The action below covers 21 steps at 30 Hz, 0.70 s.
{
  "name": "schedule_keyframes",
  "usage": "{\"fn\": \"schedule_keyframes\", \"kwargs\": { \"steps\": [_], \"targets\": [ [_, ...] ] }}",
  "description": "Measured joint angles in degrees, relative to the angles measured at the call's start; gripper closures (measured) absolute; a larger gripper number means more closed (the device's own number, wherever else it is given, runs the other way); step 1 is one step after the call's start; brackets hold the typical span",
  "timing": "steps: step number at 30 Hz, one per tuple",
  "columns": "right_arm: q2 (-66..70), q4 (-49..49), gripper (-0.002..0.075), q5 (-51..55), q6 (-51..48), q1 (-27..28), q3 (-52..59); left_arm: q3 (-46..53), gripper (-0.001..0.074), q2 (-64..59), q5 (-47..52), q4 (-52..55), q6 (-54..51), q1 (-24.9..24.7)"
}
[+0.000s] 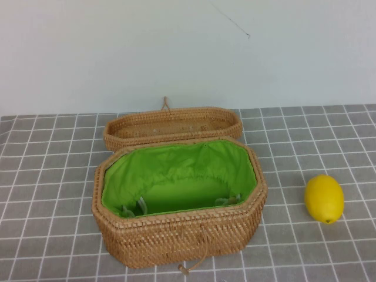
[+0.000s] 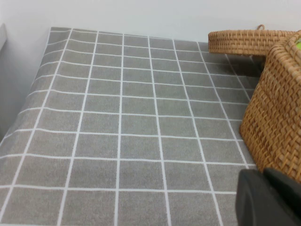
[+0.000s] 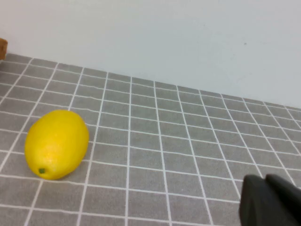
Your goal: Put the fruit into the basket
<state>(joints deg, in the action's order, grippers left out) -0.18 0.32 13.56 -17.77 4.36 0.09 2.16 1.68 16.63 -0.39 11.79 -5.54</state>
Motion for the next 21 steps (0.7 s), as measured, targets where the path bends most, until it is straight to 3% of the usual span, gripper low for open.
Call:
{"fn": "schedule_keyframes", "kwargs": {
  "steps": [21],
  "targets": [
    [0.0,-2.8,0.0726,3.3,-1.6,0.0,0.0,0.0,0.0734,0.0,0.0,0.0,0.0,0.0]
  ]
}}
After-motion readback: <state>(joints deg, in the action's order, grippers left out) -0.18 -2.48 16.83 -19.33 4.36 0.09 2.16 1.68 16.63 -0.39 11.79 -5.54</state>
